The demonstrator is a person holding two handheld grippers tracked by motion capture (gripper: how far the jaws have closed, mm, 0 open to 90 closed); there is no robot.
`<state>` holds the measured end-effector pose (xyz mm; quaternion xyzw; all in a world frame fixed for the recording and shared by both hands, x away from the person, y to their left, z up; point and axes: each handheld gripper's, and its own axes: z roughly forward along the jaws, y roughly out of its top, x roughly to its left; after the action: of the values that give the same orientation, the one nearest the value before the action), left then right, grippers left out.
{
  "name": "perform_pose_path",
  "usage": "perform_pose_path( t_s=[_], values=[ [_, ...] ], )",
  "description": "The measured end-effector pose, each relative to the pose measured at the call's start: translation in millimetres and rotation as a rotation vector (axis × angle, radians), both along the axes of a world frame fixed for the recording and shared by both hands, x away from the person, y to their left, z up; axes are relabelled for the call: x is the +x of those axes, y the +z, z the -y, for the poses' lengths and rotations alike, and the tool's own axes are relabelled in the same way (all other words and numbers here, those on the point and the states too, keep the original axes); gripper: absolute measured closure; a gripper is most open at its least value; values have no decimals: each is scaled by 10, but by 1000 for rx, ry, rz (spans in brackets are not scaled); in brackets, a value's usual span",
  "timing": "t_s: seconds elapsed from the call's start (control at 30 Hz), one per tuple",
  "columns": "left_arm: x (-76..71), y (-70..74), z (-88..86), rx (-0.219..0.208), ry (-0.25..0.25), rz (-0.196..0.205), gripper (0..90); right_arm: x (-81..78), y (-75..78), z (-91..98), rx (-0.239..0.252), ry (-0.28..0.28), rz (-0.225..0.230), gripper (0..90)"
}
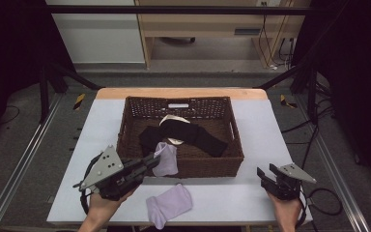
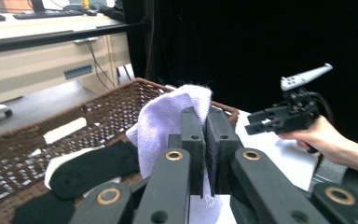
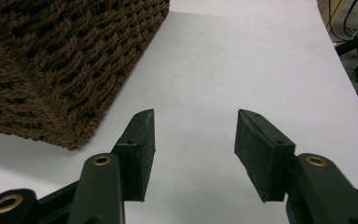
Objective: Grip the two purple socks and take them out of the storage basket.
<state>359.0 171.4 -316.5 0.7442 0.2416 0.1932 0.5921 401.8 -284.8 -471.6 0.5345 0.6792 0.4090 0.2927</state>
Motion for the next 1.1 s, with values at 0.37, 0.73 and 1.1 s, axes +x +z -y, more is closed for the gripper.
perform_pose_path(
  t_s=[0.37, 0.73, 1.1],
  values=[
    [-116, -391, -8, 62, -21, -89, 862, 3, -7, -2, -3, -1, 0, 480],
    [-17, -740, 11, 132, 12, -170, 862, -1, -7, -9, -3, 6, -6, 480],
    [212, -1131, -18, 183, 69, -287, 861, 22, -25, -22, -18, 12, -14, 479]
  ],
)
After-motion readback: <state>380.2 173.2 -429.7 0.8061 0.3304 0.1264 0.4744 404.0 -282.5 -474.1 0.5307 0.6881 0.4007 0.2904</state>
